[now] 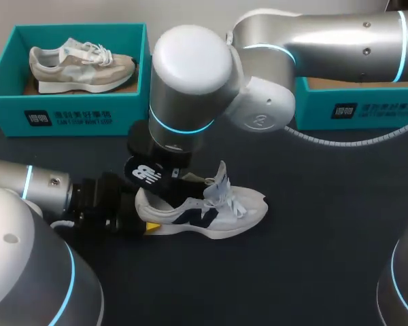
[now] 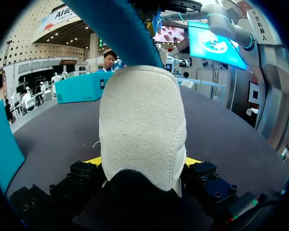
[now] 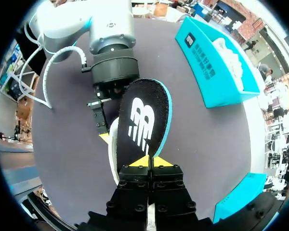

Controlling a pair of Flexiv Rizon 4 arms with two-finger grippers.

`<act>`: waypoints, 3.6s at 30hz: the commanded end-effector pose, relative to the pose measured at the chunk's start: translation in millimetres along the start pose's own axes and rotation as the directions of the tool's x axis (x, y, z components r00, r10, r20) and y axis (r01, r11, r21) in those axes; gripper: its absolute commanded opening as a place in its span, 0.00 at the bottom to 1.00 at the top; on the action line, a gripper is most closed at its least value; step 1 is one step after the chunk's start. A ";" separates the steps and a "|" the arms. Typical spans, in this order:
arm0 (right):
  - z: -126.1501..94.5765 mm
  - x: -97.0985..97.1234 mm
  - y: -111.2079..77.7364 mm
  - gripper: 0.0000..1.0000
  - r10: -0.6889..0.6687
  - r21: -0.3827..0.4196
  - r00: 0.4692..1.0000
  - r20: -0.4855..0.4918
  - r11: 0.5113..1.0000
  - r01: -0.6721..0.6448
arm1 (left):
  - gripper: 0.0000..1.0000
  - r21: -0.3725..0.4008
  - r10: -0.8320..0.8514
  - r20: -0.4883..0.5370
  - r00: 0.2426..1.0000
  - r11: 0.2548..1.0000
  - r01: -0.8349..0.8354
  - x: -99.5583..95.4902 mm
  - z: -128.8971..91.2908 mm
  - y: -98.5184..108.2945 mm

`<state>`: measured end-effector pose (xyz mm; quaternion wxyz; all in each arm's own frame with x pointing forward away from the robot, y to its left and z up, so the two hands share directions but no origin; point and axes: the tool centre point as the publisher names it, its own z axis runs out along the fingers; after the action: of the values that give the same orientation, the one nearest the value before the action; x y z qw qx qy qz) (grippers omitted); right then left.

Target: Take the shoe out of the shoebox, open the shoe tongue, remove and reinsert the insole, then place the shoe into the shoebox

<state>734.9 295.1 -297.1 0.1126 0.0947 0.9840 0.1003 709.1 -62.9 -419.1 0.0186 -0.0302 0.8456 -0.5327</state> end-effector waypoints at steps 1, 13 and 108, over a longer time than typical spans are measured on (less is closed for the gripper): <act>9.6 0.1 7.4 0.00 0.018 -0.013 1.000 -0.018 1.000 -0.018 | 0.00 -0.002 0.000 0.000 1.000 1.000 0.000 -0.6 2.4 2.8; -3.0 -1.0 5.3 1.00 0.008 -0.033 0.988 -0.157 0.999 -0.013 | 0.00 -0.002 0.000 0.000 1.000 1.000 0.000 -0.6 2.4 2.8; -32.7 -10.0 88.4 0.00 -0.056 -0.569 0.776 -0.628 0.713 -0.410 | 0.00 -0.002 0.000 0.000 1.000 1.000 0.000 -0.6 2.4 2.8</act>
<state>758.3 371.8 -247.8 -0.2175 0.0945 0.8538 0.4635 709.0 -63.0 -419.1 0.0186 -0.0301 0.8456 -0.5327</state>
